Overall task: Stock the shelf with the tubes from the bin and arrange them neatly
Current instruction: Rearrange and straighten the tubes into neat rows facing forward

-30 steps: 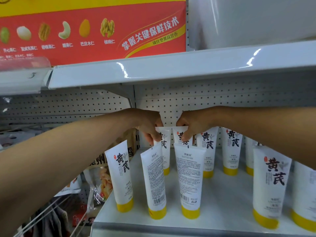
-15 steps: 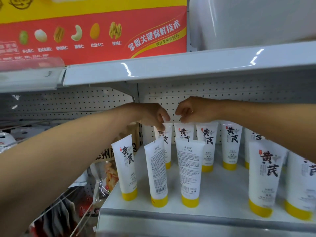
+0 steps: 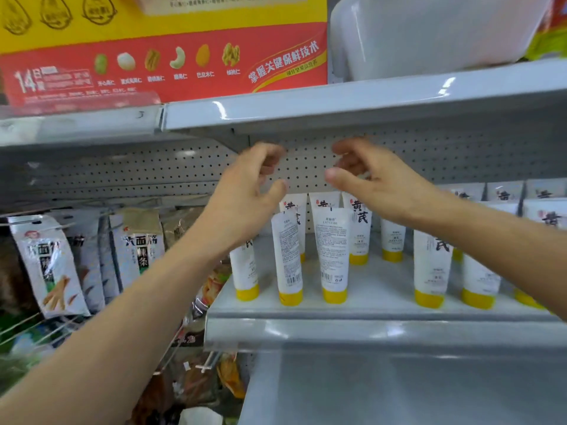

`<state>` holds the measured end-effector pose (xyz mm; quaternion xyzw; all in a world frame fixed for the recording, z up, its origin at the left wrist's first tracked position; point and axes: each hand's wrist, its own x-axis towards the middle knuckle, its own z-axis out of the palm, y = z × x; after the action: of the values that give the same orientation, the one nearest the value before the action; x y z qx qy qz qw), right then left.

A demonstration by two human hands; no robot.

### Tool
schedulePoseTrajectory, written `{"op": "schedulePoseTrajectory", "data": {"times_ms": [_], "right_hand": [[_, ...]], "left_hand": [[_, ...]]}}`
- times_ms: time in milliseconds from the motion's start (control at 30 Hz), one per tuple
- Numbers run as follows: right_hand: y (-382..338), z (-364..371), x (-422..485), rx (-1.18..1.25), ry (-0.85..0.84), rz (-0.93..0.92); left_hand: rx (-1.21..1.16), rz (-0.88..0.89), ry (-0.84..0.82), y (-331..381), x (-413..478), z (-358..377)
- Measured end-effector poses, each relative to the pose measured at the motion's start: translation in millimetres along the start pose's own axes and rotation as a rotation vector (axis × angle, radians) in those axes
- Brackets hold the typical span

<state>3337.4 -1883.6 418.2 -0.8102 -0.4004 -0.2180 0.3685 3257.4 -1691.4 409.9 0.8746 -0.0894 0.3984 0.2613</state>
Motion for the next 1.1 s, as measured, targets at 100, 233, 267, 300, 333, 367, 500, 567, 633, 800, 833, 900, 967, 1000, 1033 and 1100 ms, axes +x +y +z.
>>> {"op": "schedulePoseTrajectory", "data": {"times_ms": [100, 233, 267, 300, 333, 367, 500, 567, 633, 800, 833, 900, 967, 1000, 1033, 1100], "right_hand": [[6, 20, -31, 0.108, 0.092, 0.158], [14, 52, -67, 0.312, 0.053, 0.378], [16, 61, -72, 0.350, 0.009, 0.417], [18, 69, -76, 0.372, -0.036, 0.432], [20, 75, -77, 0.378, -0.072, 0.430], [23, 80, -77, 0.370, -0.101, 0.425], [31, 86, -71, 0.247, -0.164, 0.412], [34, 88, -70, 0.202, -0.161, 0.412], [36, 91, -71, 0.210, -0.157, 0.405], [40, 97, -77, 0.134, -0.073, 0.449], [40, 97, -79, 0.090, -0.046, 0.463], [41, 97, -83, 0.064, 0.004, 0.464], [44, 97, -86, 0.070, -0.028, 0.452], [46, 99, -86, 0.067, -0.055, 0.442], [47, 99, -87, 0.041, -0.074, 0.447], [50, 102, -86, -0.043, -0.070, 0.462]], "left_hand": [[-0.104, -0.084, 0.042, 0, -45, 9], [-0.178, -0.275, -0.004, -8, -92, 38], [-0.204, -0.329, -0.041, -11, -99, 47], [-0.223, -0.377, -0.082, -14, -103, 54], [-0.233, -0.413, -0.115, -17, -105, 60], [-0.233, -0.446, -0.140, -20, -105, 65], [-0.211, -0.512, -0.177, -33, -99, 77], [-0.188, -0.517, -0.181, -37, -97, 81], [-0.158, -0.508, -0.170, -40, -98, 84], [-0.131, -0.508, -0.136, -44, -103, 90], [-0.125, -0.502, -0.139, -44, -103, 91], [-0.103, -0.471, -0.170, -45, -102, 93], [-0.080, -0.445, -0.218, -47, -99, 94], [-0.076, -0.441, -0.233, -49, -97, 95], [-0.073, -0.447, -0.242, -49, -95, 95], [-0.064, -0.448, -0.223, -47, -92, 98]]}}
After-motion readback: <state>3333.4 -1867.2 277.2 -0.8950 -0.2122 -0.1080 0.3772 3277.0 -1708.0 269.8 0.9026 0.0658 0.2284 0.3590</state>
